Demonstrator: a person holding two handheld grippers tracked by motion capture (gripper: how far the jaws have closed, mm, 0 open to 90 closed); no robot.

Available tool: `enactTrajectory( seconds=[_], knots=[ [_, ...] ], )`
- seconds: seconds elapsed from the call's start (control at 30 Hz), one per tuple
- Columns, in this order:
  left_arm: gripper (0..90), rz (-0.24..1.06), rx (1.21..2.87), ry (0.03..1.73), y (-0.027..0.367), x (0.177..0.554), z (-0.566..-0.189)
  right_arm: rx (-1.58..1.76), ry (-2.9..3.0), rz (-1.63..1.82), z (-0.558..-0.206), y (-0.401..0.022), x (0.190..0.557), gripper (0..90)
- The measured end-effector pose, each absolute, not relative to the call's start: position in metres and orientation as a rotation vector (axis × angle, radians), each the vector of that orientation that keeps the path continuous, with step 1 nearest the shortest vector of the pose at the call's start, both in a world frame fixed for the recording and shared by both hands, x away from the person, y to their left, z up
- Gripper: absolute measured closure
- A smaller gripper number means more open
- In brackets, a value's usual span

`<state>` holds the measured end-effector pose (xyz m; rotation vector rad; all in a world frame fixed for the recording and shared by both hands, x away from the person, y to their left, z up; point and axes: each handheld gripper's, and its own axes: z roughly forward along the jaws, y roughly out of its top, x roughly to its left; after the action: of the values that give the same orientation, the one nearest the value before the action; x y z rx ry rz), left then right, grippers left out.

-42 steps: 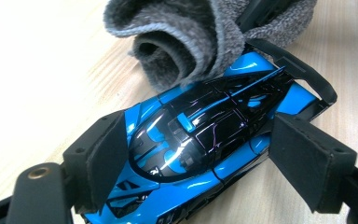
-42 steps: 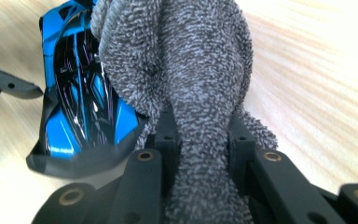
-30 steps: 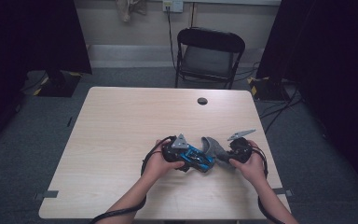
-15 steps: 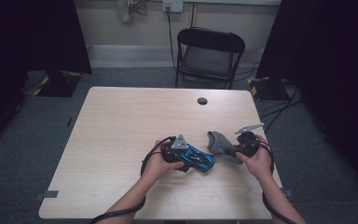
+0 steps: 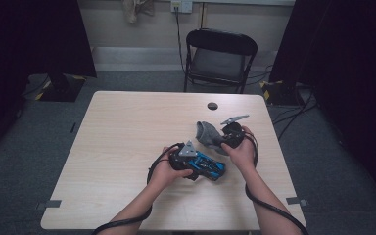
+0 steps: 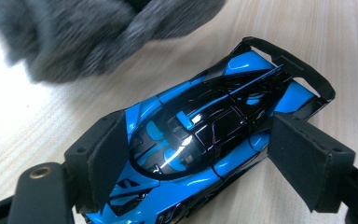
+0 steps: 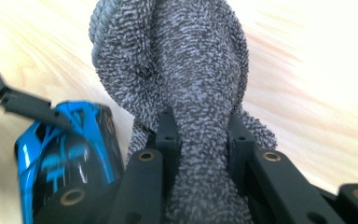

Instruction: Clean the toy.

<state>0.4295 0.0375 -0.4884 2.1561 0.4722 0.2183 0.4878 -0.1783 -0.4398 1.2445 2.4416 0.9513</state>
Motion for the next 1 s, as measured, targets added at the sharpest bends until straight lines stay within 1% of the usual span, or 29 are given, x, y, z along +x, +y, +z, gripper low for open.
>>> enactTrajectory(
  seconds=[0.17, 0.4, 1.0],
  knots=[
    [20.0, 0.224, 2.146, 0.476, 0.038, 0.429, -0.489, 1.238, 2.469, 0.942, -0.451, -0.157, 0.496, 72.9],
    [20.0, 0.219, 2.135, 0.478, 0.039, 0.43, -0.49, 1.197, 2.549, 0.928, -0.467, -0.14, 0.491, 72.9],
    [20.0, 0.219, 2.142, 0.481, 0.038, 0.43, -0.489, 1.17, 2.591, 0.95, -0.467, -0.161, 0.476, 72.9]
  ],
)
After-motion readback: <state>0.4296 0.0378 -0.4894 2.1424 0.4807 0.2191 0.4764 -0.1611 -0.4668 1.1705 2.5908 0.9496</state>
